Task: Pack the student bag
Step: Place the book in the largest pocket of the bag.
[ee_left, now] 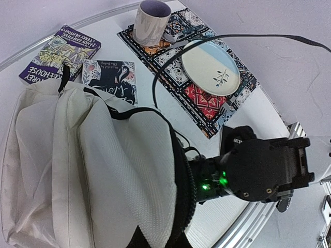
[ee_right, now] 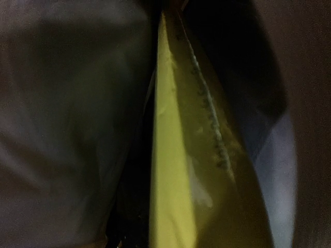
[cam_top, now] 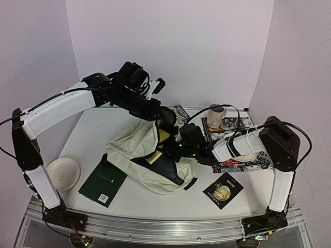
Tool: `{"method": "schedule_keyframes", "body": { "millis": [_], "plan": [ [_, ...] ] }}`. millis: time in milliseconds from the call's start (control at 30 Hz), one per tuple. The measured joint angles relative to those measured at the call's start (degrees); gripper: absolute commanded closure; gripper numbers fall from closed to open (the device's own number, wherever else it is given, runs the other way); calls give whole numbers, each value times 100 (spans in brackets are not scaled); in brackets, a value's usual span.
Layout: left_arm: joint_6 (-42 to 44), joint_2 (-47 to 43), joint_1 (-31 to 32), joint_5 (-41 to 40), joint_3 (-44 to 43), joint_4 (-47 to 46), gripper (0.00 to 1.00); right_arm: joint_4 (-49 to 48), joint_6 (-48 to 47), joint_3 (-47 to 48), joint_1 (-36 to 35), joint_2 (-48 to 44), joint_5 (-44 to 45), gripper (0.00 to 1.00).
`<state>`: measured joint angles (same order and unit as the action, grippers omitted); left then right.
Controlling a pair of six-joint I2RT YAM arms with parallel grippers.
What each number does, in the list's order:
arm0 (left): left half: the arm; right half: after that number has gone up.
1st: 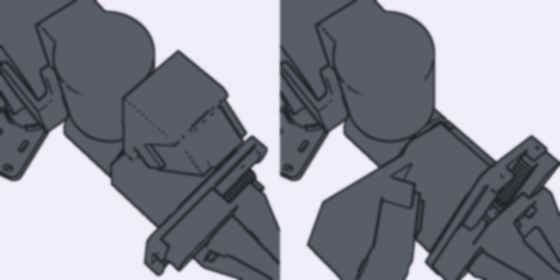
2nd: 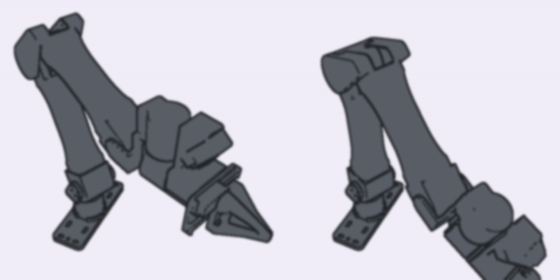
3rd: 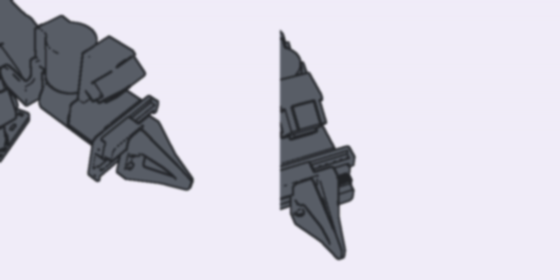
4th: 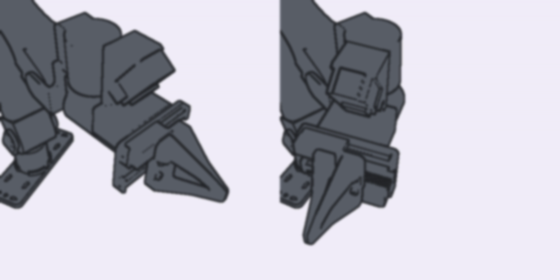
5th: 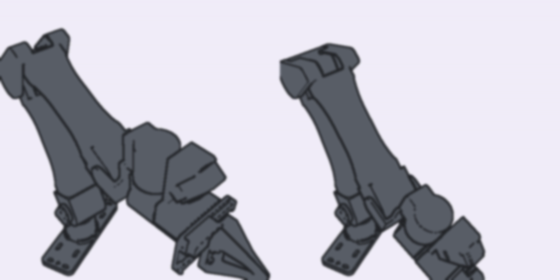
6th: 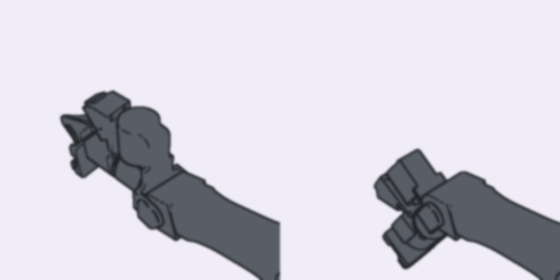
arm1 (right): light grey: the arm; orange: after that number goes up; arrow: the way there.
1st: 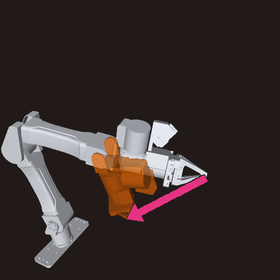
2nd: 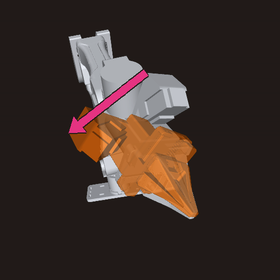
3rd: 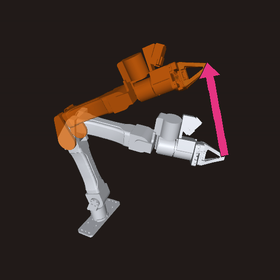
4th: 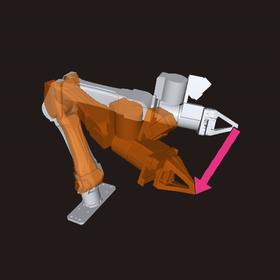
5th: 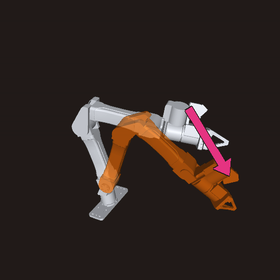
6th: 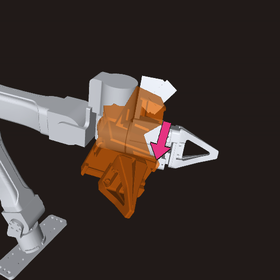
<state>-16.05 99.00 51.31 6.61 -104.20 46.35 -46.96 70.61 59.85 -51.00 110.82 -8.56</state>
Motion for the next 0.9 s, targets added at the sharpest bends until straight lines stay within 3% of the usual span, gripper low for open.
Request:
{"method": "schedule_keyframes", "body": {
  "millis": [300, 533, 900],
  "plan": [
    [-78, -70, -7, 64, 357, -242, 100, -186, 122, 865, 33, 932, 272, 93],
    [-92, -137, -23, -122, 712, -558, 100, -44, -65, 1242, 121, 1196, 287, 59],
    [-198, -247, -76, -173, 1050, -882, 100, 522, -751, 825, 151, 727, -100, 22]
  ]
}}
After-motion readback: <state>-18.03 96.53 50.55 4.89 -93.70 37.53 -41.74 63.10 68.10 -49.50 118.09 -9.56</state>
